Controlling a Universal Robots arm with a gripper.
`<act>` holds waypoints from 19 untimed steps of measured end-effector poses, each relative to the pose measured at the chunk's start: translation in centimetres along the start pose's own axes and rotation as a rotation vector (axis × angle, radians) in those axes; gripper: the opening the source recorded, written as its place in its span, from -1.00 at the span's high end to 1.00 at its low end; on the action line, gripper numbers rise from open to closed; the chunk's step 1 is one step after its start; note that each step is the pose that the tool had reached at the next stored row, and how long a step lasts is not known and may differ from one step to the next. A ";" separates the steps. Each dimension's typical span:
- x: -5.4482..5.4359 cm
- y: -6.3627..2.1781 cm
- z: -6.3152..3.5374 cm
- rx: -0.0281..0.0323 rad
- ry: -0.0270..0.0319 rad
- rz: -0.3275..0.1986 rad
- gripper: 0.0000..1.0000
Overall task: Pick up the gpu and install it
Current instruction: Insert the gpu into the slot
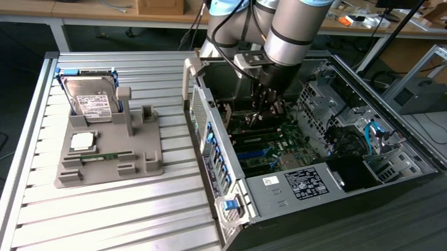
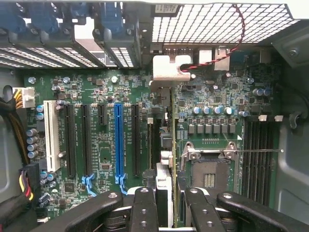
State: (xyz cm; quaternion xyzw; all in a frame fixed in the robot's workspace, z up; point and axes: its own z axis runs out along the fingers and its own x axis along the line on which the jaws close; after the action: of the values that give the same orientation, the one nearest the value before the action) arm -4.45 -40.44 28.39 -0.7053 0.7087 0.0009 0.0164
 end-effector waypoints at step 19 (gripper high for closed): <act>0.9 0.00 0.27 0.0000 0.0000 0.000 0.46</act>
State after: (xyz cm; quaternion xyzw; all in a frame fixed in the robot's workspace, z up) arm -4.45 -41.35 28.10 -0.7053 0.7087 0.0009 0.0164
